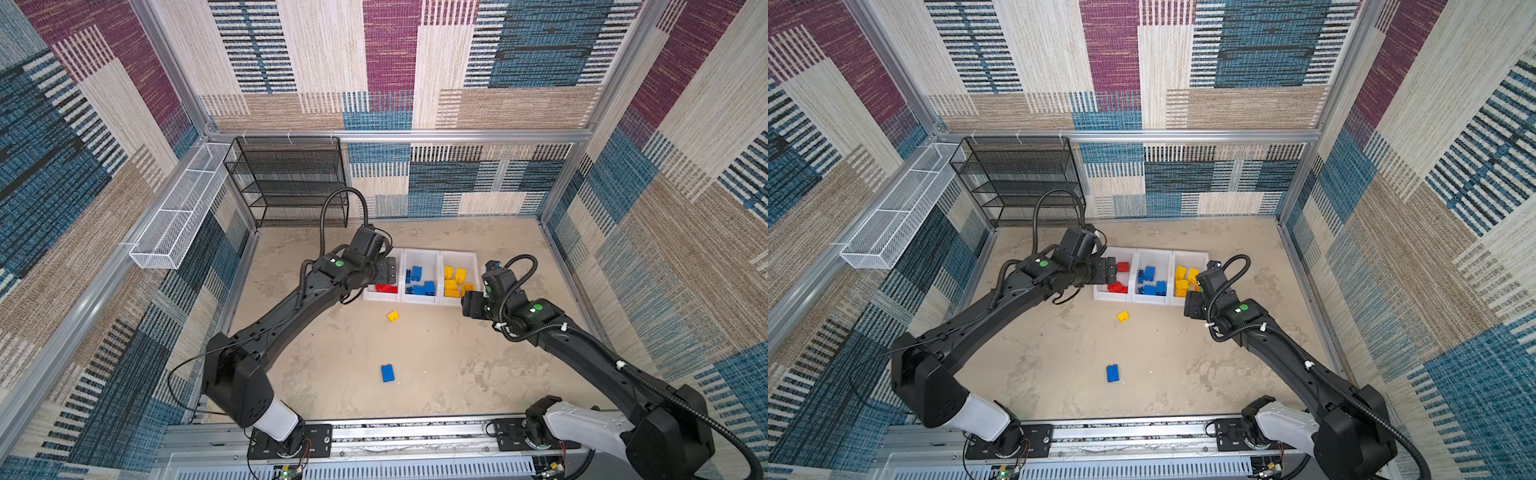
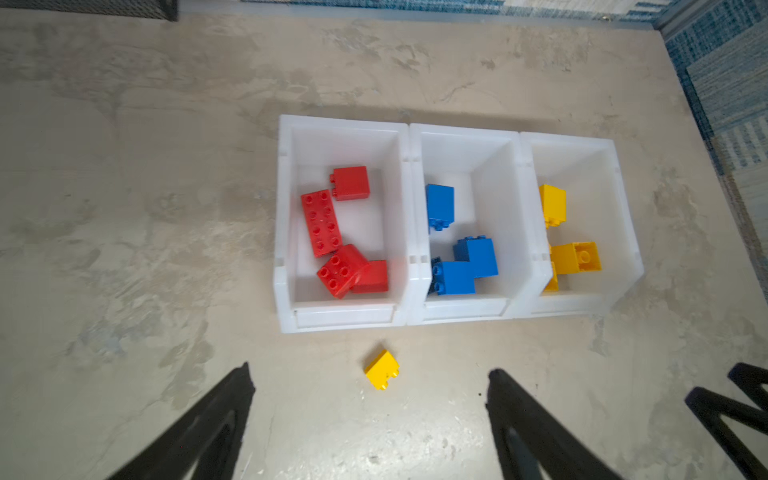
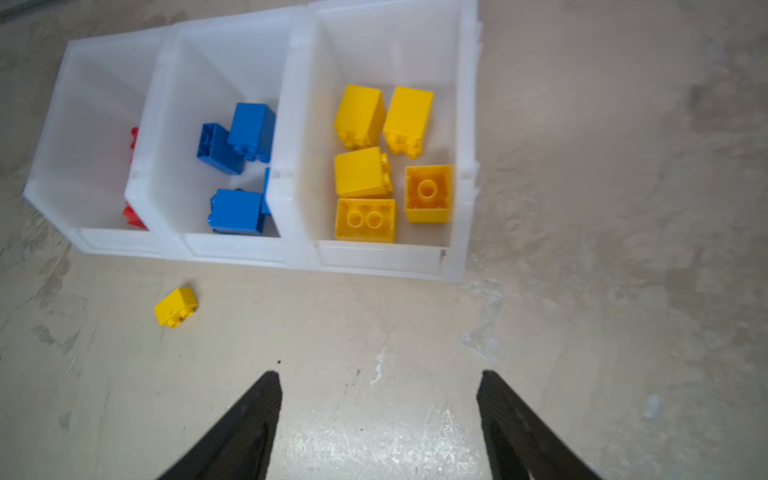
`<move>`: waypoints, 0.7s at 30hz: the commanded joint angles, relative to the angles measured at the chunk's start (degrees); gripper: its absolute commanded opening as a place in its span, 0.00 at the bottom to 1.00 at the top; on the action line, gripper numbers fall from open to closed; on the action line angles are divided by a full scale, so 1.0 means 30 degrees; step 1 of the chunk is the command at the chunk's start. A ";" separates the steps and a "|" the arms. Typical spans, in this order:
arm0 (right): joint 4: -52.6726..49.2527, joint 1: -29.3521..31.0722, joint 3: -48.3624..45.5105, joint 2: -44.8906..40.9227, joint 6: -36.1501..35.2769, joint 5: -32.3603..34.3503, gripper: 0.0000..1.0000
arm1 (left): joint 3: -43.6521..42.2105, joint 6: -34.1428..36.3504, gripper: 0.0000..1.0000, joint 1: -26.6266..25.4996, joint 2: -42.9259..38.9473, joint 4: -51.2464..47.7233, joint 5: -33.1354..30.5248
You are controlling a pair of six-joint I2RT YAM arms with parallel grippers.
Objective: Sort the legos into containers by color
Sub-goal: 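Withdraw the left arm while the right gripper grasps the small yellow brick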
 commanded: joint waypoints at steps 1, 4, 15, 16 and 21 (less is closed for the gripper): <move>0.1236 0.1329 0.0722 0.1421 0.0081 0.0180 0.77 | -0.1932 0.0167 1.00 0.0378 -0.2318 0.1435 -0.1752; 0.1774 0.2851 0.1578 0.3303 0.0197 0.0337 0.77 | -0.4729 -0.0388 1.00 0.0941 -0.5163 0.2557 -0.2148; 0.2679 0.5488 0.6451 1.0797 -0.2861 -0.0670 0.71 | -1.2374 -0.2193 1.00 0.1818 -1.3552 0.3467 -0.2400; 0.2715 0.5522 0.6805 1.1256 -0.3008 -0.0804 0.71 | -1.2647 -0.2395 1.00 0.1819 -1.3954 0.3275 -0.2322; 0.2622 0.5773 0.8445 1.3555 -0.3746 -0.1284 0.68 | -1.3699 -0.3238 0.99 0.1818 -1.5357 0.2193 -0.1732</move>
